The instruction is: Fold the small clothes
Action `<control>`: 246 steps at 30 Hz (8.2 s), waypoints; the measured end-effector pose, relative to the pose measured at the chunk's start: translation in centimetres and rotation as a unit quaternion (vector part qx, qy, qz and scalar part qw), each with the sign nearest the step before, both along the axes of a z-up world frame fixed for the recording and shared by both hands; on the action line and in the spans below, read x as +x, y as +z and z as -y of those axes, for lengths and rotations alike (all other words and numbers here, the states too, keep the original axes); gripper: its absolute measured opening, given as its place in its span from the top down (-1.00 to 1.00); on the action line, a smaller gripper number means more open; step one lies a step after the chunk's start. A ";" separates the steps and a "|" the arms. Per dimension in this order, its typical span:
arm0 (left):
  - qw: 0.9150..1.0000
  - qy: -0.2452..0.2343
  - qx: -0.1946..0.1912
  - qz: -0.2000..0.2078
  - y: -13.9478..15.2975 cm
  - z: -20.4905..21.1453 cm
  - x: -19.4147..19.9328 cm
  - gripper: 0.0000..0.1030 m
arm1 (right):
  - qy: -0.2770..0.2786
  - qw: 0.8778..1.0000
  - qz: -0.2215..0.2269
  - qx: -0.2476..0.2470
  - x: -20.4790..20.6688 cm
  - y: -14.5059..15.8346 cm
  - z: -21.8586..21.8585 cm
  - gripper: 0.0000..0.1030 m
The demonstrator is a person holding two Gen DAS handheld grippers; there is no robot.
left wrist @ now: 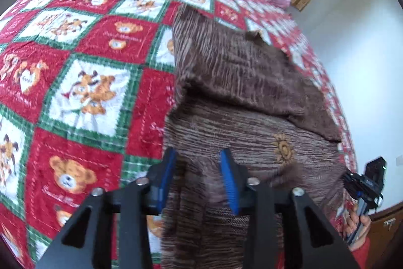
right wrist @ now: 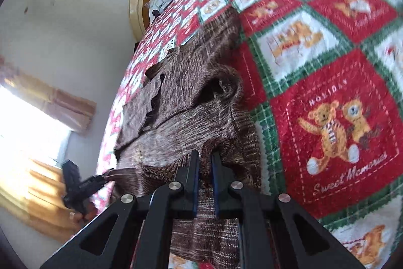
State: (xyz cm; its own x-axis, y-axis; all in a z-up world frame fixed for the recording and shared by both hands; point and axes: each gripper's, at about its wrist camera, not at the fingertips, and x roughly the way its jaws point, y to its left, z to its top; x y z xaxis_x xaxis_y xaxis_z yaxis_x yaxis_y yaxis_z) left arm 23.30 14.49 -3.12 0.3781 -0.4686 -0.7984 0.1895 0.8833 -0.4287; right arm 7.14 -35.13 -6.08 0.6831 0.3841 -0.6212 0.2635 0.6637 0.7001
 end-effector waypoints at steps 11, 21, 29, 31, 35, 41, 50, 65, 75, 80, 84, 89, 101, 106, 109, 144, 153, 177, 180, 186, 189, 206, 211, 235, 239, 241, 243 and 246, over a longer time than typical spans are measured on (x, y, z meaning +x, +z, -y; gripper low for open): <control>0.980 -0.105 0.058 0.159 3.3 -0.4 -3.4 -0.58 | -0.061 0.991 0.114 -0.027 -3.8 4.7 1.4 -0.40; 0.975 -0.170 0.075 0.122 -0.5 5.1 0.9 -0.12 | -0.023 0.976 0.105 -0.187 -4.3 5.6 -4.2 -0.40; 0.971 -0.181 0.077 0.133 -0.6 5.4 -0.8 0.22 | -0.030 0.977 0.087 -0.192 -4.7 4.9 -4.1 -0.40; 0.971 -0.183 0.078 0.133 -0.5 5.3 -1.1 0.42 | -0.030 0.977 0.088 -0.191 -4.9 4.9 -4.1 -0.40; 0.979 -0.161 0.055 0.115 -0.6 4.6 -0.4 0.61 | -0.036 0.975 0.082 -0.203 -5.1 4.8 -4.2 -0.40; 0.981 -0.141 0.054 0.124 -0.7 4.9 -0.7 0.76 | -0.049 0.966 0.071 -0.242 -4.7 5.4 -2.7 -0.40; 0.984 -0.119 0.053 0.120 -0.7 4.7 -0.7 0.77 | 0.057 0.944 0.051 -0.322 1.2 5.1 -4.6 -0.32; 0.989 -0.074 0.046 0.121 0.6 3.8 -1.7 0.83 | 0.082 0.912 0.046 -0.400 1.6 5.0 -8.7 0.85; 0.987 -0.040 0.005 0.156 4.0 2.3 -2.5 0.84 | 0.042 0.891 0.126 -0.434 0.1 11.1 -10.3 0.85; 0.985 -0.024 0.003 0.170 4.8 2.1 -2.1 0.85 | 0.034 0.874 0.133 -0.465 0.3 11.6 -11.3 0.85; 0.985 -0.015 0.008 0.170 5.2 2.1 -1.2 0.85 | 0.036 0.875 0.139 -0.462 1.0 12.1 -11.3 0.85; 0.985 0.004 0.010 0.170 5.7 2.0 -0.2 0.85 | 0.029 0.876 0.145 -0.460 2.1 12.9 -10.8 0.85; 0.986 0.050 0.004 0.156 5.7 2.0 4.4 0.85 | 0.020 0.878 0.130 -0.461 6.9 12.4 -9.1 0.85; 0.986 0.075 0.005 0.150 5.6 1.6 7.0 0.90 | 0.019 0.888 0.121 -0.443 9.9 12.0 -7.5 0.85; 0.985 0.079 0.015 0.152 5.8 1.6 8.3 0.90 | 0.016 0.883 0.113 -0.456 11.7 11.6 -6.8 0.93; 0.991 -0.029 0.079 0.101 0.5 5.5 8.9 0.64 | -0.007 0.967 0.067 -0.247 10.2 6.8 0.9 -0.19; 0.987 -0.050 0.064 0.136 1.6 6.2 7.2 0.61 | 0.023 0.957 0.068 -0.282 10.7 6.0 0.0 -0.24; 0.989 -0.021 0.024 0.146 2.6 5.5 6.8 0.89 | 0.052 0.885 0.092 -0.453 10.0 7.0 -6.8 0.87; 0.988 -0.017 0.034 0.153 3.3 5.9 6.9 0.89 | 0.055 0.869 0.108 -0.480 9.9 7.9 -8.0 0.87; 0.987 -0.001 0.031 0.156 4.5 5.8 8.1 0.90 | 0.040 0.858 0.127 -0.496 11.0 10.3 -8.3 0.91; 0.986 0.018 0.024 0.162 5.2 5.3 8.9 0.90 | 0.035 0.852 0.132 -0.506 12.2 11.2 -8.0 0.91; 0.986 0.093 0.085 0.108 -0.9 6.2 17.7 0.89 | 0.016 0.872 0.038 -0.487 22.7 3.2 -3.4 0.91; 0.985 0.100 0.091 0.105 -1.0 6.1 17.8 0.77 | 0.035 0.876 0.002 -0.481 23.8 1.7 -3.1 0.88; 0.985 0.020 0.136 0.109 0.2 8.7 3.6 -0.05 | 0.023 0.919 0.005 -0.394 9.0 1.6 -8.2 0.43; 0.978 0.026 0.161 0.131 -0.6 9.3 2.8 -0.17 | 0.022 0.918 -0.006 -0.396 9.1 0.6 -8.2 0.43; 0.972 0.028 0.186 0.140 -0.9 10.1 2.6 -0.26 | 0.023 0.918 -0.006 -0.396 9.2 0.5 -8.2 0.42; 0.965 0.031 0.213 0.150 -1.0 10.7 2.4 -0.31 | 0.023 0.920 -0.006 -0.392 9.2 0.4 -8.0 0.42; 0.965 0.034 0.213 0.151 -1.2 10.5 2.5 -0.34 | 0.022 0.921 -0.005 -0.389 9.3 0.4 -7.8 0.42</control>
